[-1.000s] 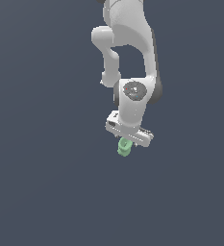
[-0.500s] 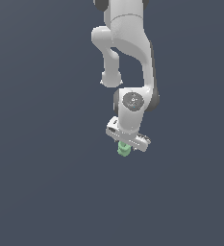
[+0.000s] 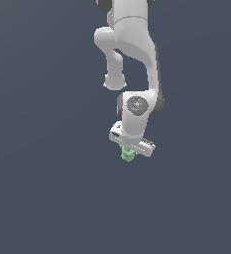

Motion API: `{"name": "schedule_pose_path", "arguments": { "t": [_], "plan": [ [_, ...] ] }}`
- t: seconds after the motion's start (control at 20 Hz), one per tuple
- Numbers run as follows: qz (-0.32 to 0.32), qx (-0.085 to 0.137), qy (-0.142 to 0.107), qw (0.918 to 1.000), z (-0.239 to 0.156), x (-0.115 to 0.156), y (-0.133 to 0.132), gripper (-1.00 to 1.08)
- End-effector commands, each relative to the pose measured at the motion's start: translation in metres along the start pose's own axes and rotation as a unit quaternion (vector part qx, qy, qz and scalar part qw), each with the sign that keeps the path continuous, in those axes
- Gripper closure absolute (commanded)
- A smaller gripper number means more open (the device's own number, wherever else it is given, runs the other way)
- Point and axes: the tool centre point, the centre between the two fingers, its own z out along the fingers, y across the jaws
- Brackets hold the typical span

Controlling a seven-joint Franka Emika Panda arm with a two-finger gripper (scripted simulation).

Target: Pick up the object and move it to a goal position.

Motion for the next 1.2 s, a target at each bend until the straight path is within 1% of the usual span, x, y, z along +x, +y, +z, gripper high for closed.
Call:
{"name": "schedule_pose_path", "arguments": {
  "t": [0.0, 0.3, 0.55, 0.8, 1.15],
  "plan": [
    [0.000, 0.000, 0.000, 1.0000, 0.001, 0.000, 0.000, 1.08],
    [0.000, 0.000, 0.000, 1.0000, -0.005, -0.003, -0.003, 1.08],
    [0.000, 0.000, 0.000, 1.0000, -0.024, -0.013, -0.017, 1.08],
    [0.000, 0.000, 0.000, 1.0000, -0.059, -0.032, -0.041, 1.08],
    [0.000, -0.001, 0.000, 1.0000, -0.123, -0.066, -0.086, 1.08]
  ]
}}
